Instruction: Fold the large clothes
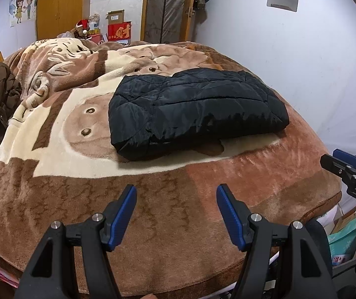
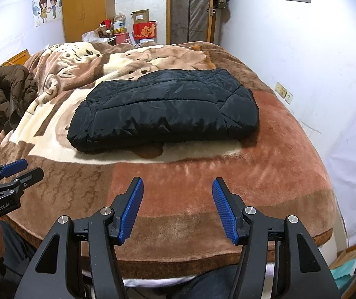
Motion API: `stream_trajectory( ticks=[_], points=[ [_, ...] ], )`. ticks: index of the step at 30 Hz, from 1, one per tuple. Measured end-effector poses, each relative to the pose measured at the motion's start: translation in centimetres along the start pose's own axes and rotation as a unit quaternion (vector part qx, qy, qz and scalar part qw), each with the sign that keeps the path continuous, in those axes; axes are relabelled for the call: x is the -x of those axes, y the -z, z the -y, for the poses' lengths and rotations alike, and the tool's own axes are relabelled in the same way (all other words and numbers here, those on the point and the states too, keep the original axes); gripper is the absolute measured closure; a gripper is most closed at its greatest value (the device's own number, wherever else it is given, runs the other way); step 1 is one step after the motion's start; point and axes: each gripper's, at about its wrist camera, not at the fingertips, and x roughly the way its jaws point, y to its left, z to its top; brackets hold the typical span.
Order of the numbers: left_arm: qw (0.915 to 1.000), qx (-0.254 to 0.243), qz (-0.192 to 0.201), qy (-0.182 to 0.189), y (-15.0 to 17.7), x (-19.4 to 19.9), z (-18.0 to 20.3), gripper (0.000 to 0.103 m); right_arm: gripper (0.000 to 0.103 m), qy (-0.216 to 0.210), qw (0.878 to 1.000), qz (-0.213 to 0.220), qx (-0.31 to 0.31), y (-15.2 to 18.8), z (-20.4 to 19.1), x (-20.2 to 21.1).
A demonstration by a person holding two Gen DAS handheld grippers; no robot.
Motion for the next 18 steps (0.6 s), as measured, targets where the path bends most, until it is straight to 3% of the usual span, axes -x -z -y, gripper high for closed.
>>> stream_trajectory(
  ticks=[18],
  points=[
    [1.0, -0.002, -0.003, 0.0, 0.32, 0.42, 0.3, 0.034, 0.045, 0.001, 1.0, 0.002, 0.002, 0.03, -0.02, 0.18]
  ],
)
